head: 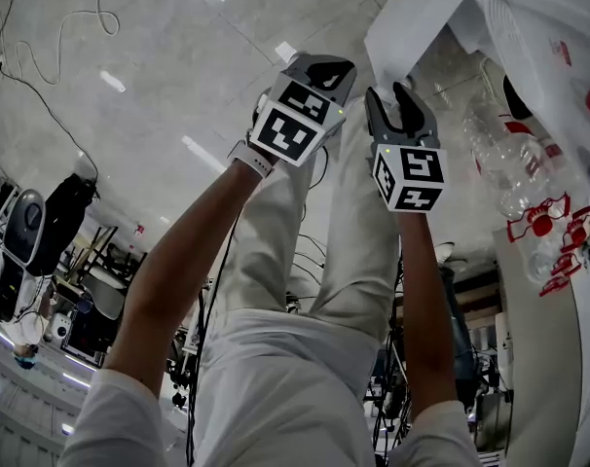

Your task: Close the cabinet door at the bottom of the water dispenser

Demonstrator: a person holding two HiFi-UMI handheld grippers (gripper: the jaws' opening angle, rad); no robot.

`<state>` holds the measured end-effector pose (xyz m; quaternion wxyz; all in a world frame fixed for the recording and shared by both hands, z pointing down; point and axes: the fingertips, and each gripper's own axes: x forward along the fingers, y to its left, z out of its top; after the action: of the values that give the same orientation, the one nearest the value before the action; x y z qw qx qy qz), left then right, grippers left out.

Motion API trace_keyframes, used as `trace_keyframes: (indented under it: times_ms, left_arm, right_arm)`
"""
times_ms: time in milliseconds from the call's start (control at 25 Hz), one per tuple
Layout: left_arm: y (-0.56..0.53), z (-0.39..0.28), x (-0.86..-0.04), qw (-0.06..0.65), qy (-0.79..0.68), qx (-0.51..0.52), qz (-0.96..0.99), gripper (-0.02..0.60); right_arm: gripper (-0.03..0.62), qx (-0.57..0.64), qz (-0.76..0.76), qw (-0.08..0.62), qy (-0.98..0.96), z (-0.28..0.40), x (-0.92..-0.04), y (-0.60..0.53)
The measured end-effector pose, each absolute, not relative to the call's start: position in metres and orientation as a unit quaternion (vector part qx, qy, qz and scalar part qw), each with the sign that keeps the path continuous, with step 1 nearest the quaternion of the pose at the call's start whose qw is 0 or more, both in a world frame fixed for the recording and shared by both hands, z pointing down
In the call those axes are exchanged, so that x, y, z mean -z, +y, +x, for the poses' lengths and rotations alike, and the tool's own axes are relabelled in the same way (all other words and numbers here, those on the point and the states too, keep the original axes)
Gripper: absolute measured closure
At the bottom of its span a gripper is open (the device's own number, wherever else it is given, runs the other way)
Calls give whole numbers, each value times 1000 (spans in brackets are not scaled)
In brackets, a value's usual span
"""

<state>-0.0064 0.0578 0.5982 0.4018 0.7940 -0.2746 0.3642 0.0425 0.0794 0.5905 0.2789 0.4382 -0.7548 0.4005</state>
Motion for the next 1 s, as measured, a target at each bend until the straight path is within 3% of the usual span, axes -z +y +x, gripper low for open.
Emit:
trace_keyframes:
  times_ms: [1000]
  left_arm:
    - [54,-11,-602,396,-281,-377,789,575]
  right_arm:
    - [368,-457,450,311,-702,53,-638,94]
